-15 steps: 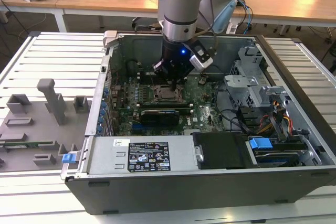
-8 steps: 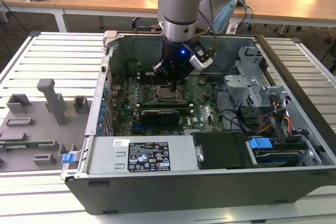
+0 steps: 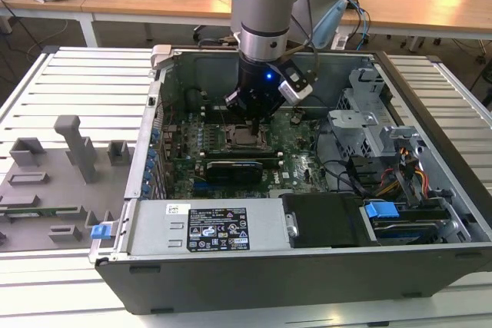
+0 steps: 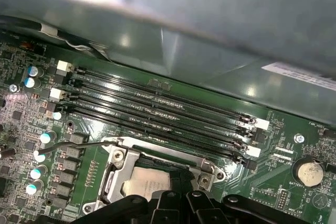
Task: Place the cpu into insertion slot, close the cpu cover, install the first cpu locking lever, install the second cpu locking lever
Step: 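Close the cpu cover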
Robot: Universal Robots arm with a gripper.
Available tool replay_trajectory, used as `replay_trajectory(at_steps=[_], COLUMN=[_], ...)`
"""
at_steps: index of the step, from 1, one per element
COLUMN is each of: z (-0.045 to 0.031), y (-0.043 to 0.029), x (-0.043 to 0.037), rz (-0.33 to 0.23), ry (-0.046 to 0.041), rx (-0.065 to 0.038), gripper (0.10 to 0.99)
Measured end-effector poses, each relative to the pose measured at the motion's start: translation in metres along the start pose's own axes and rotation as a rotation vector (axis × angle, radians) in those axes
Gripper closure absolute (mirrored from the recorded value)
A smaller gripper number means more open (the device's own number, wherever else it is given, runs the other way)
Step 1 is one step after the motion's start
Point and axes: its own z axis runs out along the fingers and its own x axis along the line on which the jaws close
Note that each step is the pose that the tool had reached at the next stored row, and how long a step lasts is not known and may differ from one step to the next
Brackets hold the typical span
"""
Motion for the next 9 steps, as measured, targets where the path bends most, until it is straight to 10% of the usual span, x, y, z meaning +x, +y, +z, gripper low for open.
replay_trajectory(at_steps=[9], z=[0.0000], y=[-0.0019], x=[-0.0001], rz=[0.000], ry=[0.0014], rx=[0.003], gripper=[0.980])
